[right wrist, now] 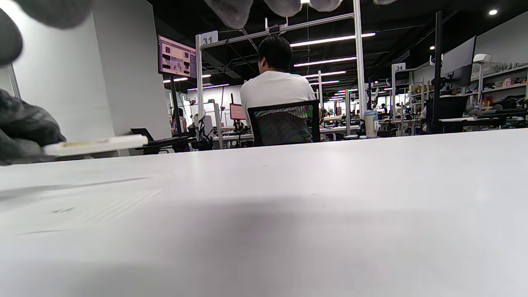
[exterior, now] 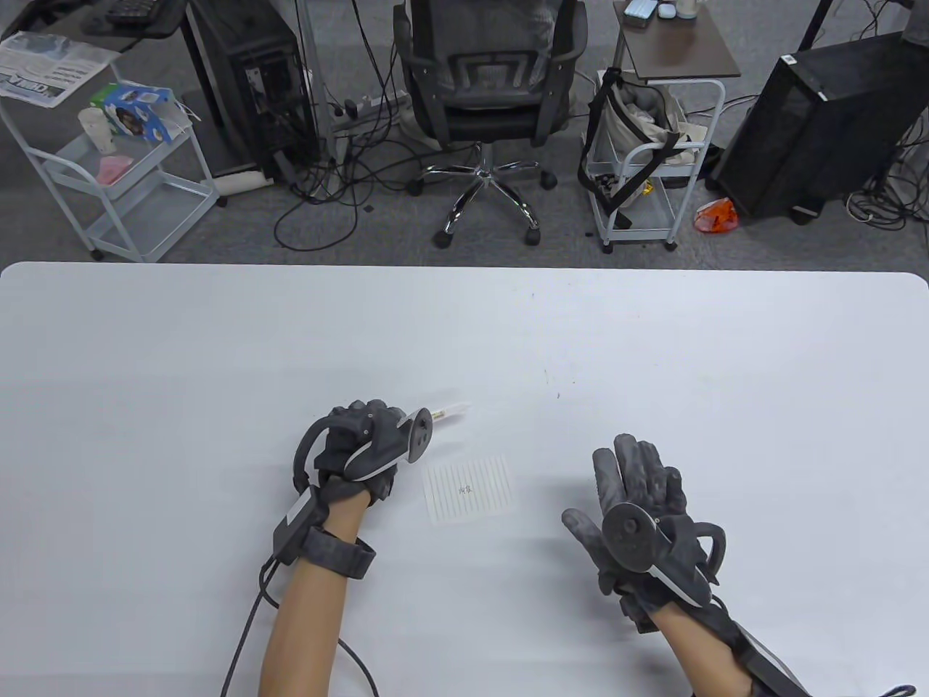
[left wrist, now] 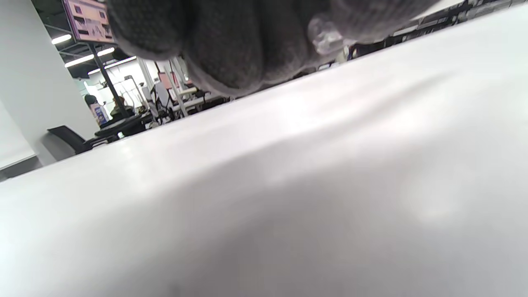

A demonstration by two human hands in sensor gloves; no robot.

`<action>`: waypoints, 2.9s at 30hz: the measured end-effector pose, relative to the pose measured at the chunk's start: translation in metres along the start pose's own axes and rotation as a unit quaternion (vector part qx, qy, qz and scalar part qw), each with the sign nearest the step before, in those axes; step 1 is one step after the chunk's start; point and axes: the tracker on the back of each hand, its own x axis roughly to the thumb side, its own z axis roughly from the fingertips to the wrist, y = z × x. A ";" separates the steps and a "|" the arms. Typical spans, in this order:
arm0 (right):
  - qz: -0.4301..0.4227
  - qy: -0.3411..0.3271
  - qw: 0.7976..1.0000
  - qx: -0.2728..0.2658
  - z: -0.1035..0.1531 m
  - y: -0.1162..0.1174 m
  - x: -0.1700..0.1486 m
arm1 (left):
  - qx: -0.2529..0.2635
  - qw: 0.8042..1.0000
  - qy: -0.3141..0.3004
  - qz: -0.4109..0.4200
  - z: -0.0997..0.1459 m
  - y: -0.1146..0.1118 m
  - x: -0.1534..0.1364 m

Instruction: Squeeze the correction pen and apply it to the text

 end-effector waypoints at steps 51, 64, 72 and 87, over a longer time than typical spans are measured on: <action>-0.400 -0.027 0.912 0.091 -0.003 0.020 0.045 | -0.096 0.853 -0.248 0.450 0.108 0.012 0.048; -0.475 0.020 0.870 0.133 -0.005 0.039 0.043 | -0.001 0.914 -0.264 0.308 0.125 0.026 0.073; -0.522 0.049 0.842 0.130 -0.003 0.046 0.041 | 0.045 0.930 -0.239 0.276 0.130 0.029 0.076; -0.527 0.063 0.844 0.074 -0.002 0.037 0.034 | 0.068 0.918 -0.209 0.329 0.127 0.031 0.071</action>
